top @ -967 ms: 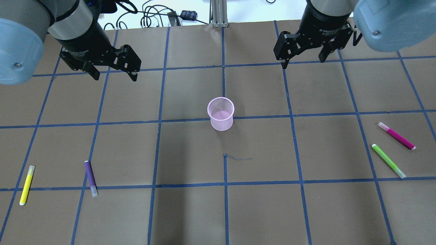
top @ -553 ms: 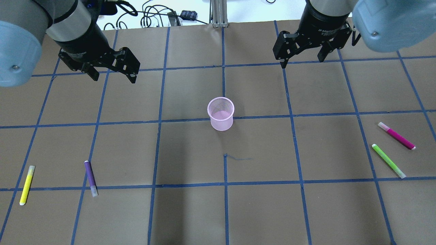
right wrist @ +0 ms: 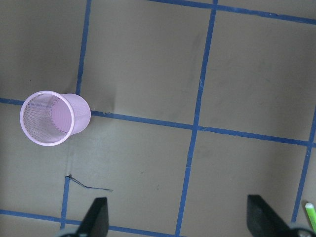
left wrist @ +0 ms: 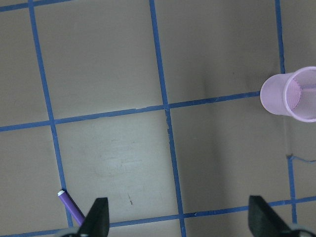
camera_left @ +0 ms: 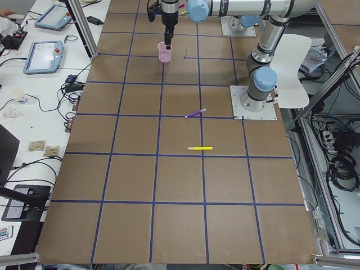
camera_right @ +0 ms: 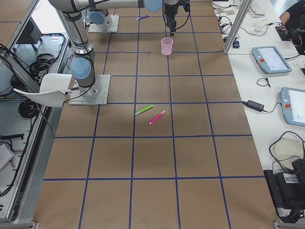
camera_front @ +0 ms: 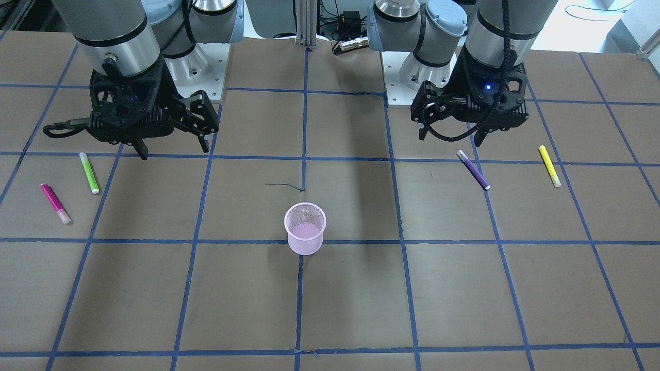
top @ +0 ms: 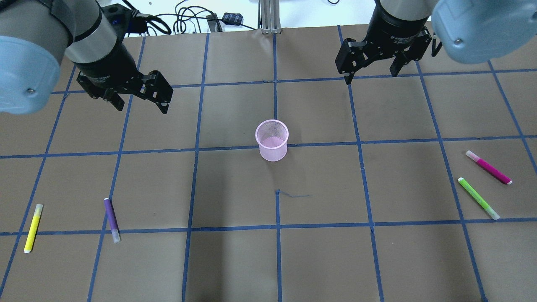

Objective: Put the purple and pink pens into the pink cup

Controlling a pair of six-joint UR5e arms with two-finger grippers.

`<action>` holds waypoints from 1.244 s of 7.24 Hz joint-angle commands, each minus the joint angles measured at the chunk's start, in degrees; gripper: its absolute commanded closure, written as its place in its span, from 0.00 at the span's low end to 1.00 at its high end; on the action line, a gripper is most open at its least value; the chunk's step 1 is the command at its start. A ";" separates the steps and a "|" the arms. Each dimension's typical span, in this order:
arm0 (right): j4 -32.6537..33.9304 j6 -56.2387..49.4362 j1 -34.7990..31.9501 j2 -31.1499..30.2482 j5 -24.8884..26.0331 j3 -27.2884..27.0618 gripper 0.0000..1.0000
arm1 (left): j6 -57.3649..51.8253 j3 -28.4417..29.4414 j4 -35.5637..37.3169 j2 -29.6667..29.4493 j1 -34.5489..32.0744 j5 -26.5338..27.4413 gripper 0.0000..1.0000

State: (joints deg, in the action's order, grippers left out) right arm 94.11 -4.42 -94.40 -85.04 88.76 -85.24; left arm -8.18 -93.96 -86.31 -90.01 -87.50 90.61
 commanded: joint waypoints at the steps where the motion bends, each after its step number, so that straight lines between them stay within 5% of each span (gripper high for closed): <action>1: 0.37 -0.07 0.09 0.22 -0.33 0.34 0.00 | -0.52 -4.81 0.18 -0.42 8.26 0.01 0.00; 4: 0.38 -1.28 0.53 1.19 0.19 1.31 0.00 | -0.43 -8.70 0.62 -3.49 21.10 0.01 0.00; 6: -2.76 -19.65 9.35 0.32 3.07 1.31 0.00 | -0.51 -9.84 11.43 -7.00 23.86 -5.22 0.00; 9: -5.52 -56.62 28.66 -1.44 4.49 0.26 0.00 | 0.87 -17.90 12.93 -5.97 25.88 -2.81 0.00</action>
State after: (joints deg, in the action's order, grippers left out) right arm 89.26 -44.30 -74.80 -85.85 92.57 -84.38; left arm -8.56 -108.64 -74.17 -96.66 -62.78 87.05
